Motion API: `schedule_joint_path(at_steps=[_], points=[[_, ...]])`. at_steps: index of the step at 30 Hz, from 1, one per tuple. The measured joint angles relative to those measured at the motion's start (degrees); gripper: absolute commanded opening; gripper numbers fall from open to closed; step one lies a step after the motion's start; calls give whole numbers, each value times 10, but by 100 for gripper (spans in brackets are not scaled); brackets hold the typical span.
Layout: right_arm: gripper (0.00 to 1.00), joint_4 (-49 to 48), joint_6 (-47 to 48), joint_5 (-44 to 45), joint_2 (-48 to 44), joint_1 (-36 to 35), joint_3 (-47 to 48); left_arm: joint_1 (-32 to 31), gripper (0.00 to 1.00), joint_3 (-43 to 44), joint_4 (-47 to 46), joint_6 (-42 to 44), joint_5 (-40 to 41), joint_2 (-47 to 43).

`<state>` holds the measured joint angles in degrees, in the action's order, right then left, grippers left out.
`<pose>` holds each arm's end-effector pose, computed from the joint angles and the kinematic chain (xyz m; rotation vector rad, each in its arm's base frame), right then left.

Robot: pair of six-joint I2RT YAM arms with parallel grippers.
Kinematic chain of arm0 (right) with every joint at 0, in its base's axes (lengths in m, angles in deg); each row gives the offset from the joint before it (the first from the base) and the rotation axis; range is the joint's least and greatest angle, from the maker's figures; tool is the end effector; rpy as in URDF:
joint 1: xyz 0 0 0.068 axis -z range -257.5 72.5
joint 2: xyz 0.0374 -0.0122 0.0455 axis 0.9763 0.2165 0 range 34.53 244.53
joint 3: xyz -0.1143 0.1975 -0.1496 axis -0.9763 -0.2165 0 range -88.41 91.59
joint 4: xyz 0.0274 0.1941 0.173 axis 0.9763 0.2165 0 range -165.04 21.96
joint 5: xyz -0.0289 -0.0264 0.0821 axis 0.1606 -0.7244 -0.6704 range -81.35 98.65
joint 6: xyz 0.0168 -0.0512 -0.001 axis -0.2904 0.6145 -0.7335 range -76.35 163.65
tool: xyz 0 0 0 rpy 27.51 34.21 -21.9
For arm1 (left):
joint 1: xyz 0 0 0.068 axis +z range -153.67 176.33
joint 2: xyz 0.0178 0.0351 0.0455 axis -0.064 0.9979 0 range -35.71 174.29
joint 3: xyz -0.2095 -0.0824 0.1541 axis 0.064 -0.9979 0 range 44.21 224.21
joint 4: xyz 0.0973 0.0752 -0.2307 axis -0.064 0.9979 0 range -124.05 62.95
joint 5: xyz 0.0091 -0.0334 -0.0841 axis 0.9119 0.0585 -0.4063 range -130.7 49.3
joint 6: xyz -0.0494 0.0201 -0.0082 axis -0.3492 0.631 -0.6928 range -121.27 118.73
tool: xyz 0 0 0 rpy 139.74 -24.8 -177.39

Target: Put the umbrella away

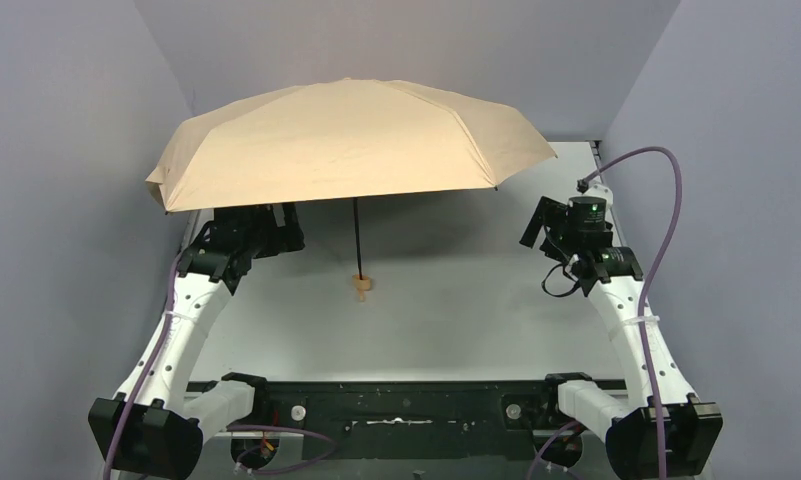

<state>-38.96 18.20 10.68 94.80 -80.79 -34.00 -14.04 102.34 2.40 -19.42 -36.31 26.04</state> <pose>0.2203 0.0113 0.3043 0.4621 2.2653 0.2162 0.2239 -0.0382 0.3199 -0.1947 2.2656 -0.1763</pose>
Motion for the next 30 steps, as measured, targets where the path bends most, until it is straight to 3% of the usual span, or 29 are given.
schedule_joint_path(at_steps=[10, 18, 21, 25, 30], points=[[100, -5, -5, 1, -39, 0, -22, 0, 97, -7, -24, 8, 0, -4], [100, -72, -10, -78, -84, -10, -134, 11, 97, -17, -33, 8, -7, -6], [100, -101, -23, -73, -87, -62, -155, 17, 97, -18, -35, 8, -16, -6], [100, -160, -38, -28, -68, -182, -170, 20, 97, -18, -37, 8, -24, -6], [100, -257, -53, 40, 25, -304, -175, 23, 97, -19, -38, 8, -29, -4]])
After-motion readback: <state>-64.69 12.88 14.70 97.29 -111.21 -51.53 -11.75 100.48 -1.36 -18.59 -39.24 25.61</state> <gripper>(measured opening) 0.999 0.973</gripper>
